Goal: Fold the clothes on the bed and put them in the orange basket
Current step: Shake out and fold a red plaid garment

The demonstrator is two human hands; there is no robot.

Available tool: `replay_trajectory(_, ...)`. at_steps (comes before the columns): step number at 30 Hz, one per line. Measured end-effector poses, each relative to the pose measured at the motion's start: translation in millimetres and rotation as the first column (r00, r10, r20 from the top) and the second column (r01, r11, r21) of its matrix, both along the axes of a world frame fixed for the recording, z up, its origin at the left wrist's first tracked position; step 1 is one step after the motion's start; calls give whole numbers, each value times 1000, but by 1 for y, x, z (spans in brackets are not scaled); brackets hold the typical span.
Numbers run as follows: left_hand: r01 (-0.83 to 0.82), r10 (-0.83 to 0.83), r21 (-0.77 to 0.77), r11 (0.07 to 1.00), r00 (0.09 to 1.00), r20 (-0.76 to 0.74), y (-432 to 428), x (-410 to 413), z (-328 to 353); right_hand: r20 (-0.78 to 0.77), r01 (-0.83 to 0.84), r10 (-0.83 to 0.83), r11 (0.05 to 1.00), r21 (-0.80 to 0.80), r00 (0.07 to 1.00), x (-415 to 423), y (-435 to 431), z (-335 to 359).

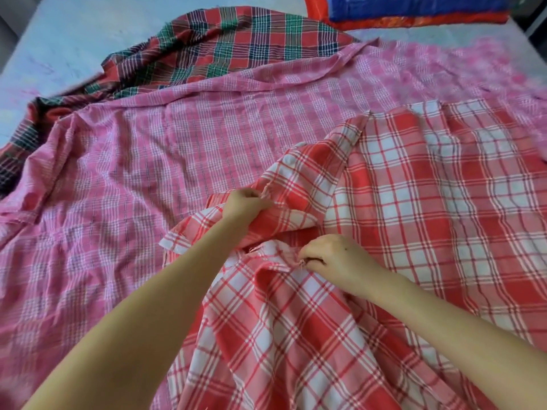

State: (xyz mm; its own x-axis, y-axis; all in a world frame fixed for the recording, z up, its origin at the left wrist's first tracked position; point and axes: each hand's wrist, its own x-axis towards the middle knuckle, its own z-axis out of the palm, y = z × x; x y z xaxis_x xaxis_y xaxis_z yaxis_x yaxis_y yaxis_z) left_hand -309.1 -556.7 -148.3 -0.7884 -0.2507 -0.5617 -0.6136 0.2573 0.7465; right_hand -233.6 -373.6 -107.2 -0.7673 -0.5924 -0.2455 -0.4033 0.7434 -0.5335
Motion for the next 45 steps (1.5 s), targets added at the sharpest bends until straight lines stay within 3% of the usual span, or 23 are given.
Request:
replay_trajectory(4, 217, -218, -29, 976, 964, -152, -3, 3, 50, 81, -190, 181, 974, 122, 980, 13, -2, 36)
replay_trajectory(5, 270, -271, -25, 962, 947, -174, -4, 7, 60, 77, -172, 166, 982, 77, 983, 12, -2, 41)
replay_trajectory(9, 469, -463, -7, 883, 870, -171, -7, 23, 114, -124, 110, -141, 967, -228, 982, -7, 0, 95)
replay_trajectory(13, 622, -612, 16, 783, 774, -159, -6, 38, 153, -311, -5, -85, 961, -276, 947, 6, -20, 140)
replay_trajectory(17, 595, -578, 5, 804, 782, -234, -4, 46, 173, -221, 168, -277, 895, -413, 935, 5, -22, 151)
replay_trajectory(19, 584, -558, 43, 810, 792, -247, -6, 45, 175, -162, 246, -330, 886, -394, 930, 3, -19, 148)
replay_trajectory(27, 725, -696, 98, 682, 685, -215, -16, 43, 179, -171, 228, -281, 934, -276, 944, -2, -28, 141)
replay_trajectory(31, 764, -746, 159, 625, 644, -169, -17, 41, 173, -302, 205, -250, 963, -173, 920, -9, -30, 125)
replay_trajectory(33, 687, -689, 309, 658, 714, -121, -23, 40, 164, -440, 198, -217, 976, -90, 871, -12, -29, 116)
replay_trajectory(35, 513, -528, 390, 765, 846, -78, -36, 34, 149, -509, 107, -103, 994, -22, 855, -12, -26, 113)
replay_trajectory(36, 415, -419, 368, 832, 905, -72, -45, 29, 140, -441, 24, -28, 1000, -15, 897, -11, -25, 114)
replay_trajectory(37, 319, -312, 311, 895, 947, -73, -56, 21, 128, -264, -49, 34, 997, -53, 964, -11, -24, 116)
replay_trajectory(38, 238, -227, 227, 945, 971, -72, -68, 14, 113, 26, -76, 80, 988, -134, 996, -11, -25, 120)
replay_trajectory(39, 183, -175, 127, 975, 982, -72, -80, 7, 97, 334, -48, 127, 971, -233, 934, -12, -25, 124)
replay_trajectory(40, 150, -148, 20, 988, 987, -69, -91, 1, 81, 556, 13, 165, 953, -302, 814, -15, -25, 125)
replay_trajectory(41, 134, -140, -89, 987, 988, -59, -100, -3, 64, 684, 80, 180, 940, -330, 707, -20, -24, 123)
replay_trajectory(43, 169, -179, -298, 940, 984, -7, -111, -8, 33, 762, 132, 173, 938, -321, 623, -31, -24, 110)
replay_trajectory(45, 286, -255, -443, 850, 958, 129, -110, -8, 15, 730, 129, 151, 941, -312, 667, -43, -28, 98)
